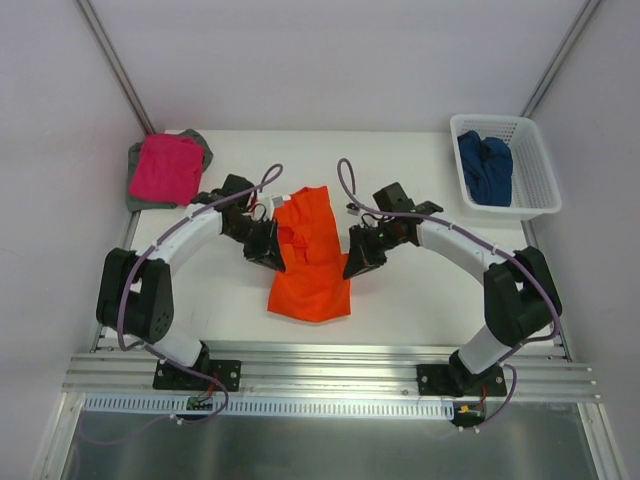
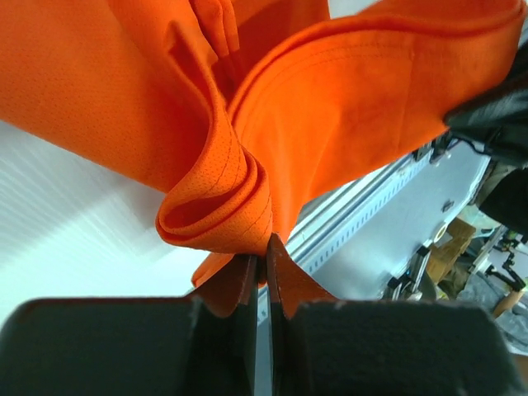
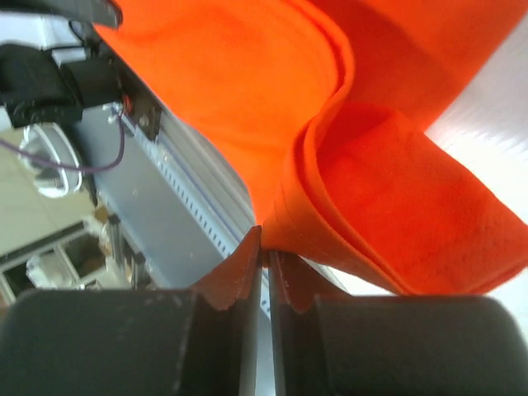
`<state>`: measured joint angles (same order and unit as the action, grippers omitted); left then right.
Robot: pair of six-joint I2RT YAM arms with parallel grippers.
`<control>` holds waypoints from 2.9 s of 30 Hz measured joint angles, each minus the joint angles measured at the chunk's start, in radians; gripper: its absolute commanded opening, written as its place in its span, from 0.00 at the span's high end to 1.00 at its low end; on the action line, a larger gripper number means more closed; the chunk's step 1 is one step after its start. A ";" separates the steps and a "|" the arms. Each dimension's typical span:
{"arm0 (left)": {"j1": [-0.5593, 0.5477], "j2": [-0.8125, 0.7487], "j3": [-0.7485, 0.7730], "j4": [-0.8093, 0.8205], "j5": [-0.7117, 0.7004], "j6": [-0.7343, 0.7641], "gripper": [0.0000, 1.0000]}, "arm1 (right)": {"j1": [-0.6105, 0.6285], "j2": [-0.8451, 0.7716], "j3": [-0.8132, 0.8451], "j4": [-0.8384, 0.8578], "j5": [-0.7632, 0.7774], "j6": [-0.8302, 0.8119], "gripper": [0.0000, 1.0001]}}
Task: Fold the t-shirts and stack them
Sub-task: Fold the tshirt
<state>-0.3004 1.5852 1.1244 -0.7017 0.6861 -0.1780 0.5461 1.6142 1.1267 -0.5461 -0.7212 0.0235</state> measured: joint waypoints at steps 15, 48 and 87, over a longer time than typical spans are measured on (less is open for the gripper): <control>-0.043 -0.322 -0.276 -0.035 0.039 -0.044 0.01 | 0.139 -0.021 -0.069 -0.089 -0.137 -0.132 0.20; 0.266 -0.167 0.131 0.002 -0.156 -0.069 0.05 | 0.077 0.765 0.692 0.335 -0.304 0.392 0.11; 0.003 -0.121 0.031 -0.015 0.103 -0.026 0.31 | -0.410 0.451 0.322 -0.014 0.063 0.179 0.01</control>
<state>-0.2970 1.4639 1.1557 -0.7170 0.7895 -0.2035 0.1360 2.0647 1.4487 -0.5606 -0.6579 0.2020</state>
